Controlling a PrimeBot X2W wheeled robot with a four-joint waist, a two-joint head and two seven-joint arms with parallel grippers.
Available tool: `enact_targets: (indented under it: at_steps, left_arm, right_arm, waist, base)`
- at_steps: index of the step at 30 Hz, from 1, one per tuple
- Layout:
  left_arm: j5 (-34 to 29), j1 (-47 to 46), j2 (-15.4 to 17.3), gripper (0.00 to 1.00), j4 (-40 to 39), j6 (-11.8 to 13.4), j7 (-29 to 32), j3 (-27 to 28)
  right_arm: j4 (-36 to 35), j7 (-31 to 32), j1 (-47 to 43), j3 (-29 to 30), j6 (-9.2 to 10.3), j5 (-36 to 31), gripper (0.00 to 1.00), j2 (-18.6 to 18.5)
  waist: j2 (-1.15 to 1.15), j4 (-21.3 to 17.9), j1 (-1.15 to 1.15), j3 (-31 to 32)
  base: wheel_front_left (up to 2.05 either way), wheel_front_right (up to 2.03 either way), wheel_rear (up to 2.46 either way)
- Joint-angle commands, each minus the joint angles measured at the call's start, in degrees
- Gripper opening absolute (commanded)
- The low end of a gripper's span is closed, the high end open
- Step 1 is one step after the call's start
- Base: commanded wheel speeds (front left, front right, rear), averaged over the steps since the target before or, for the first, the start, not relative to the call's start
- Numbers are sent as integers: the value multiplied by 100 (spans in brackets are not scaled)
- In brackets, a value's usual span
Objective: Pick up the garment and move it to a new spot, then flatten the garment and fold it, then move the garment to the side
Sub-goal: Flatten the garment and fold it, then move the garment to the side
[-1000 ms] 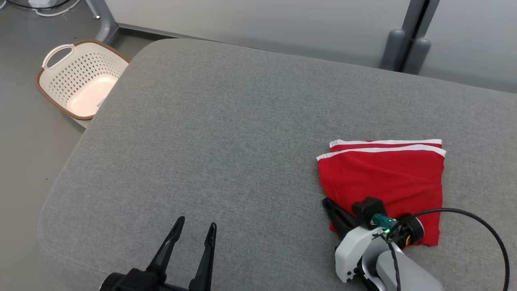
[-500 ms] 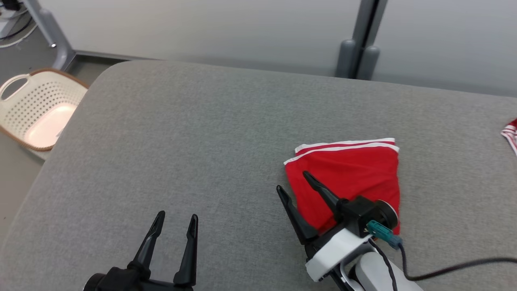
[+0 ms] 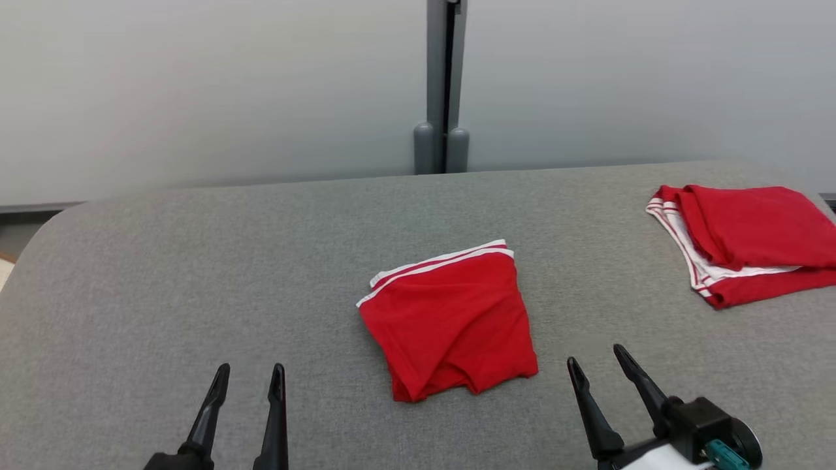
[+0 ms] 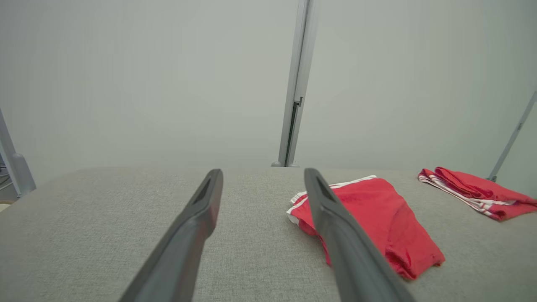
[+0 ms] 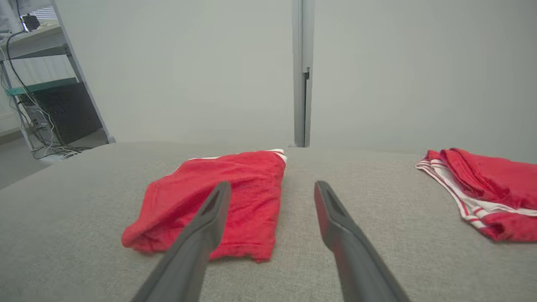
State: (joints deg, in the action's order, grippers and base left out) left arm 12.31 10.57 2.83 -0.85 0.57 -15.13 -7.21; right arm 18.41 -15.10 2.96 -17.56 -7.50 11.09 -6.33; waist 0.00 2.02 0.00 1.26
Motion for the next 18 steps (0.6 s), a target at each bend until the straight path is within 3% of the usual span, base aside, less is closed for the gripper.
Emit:
enact_targets:
  at_steps: [1,11,18]
  left_arm:
    - [-49,121,17,100,37,19,1,43]
    - [-250,558,18,100,331,195,1,114]
    - [-295,596,18,100,393,293,1,74]
  right_arm:
    - [-4,-5,-157,56,3,22,100,-48]
    - [-294,-5,-886,188,3,251,100,-78]
    - [-285,-5,-866,156,3,255,100,-20]
  waist:
    - [0,-237,0,209]
    - [0,-413,0,421]
    - [0,-393,0,464]
  base:
    - [0,0,0]
    - [0,0,0]
    - [0,0,0]
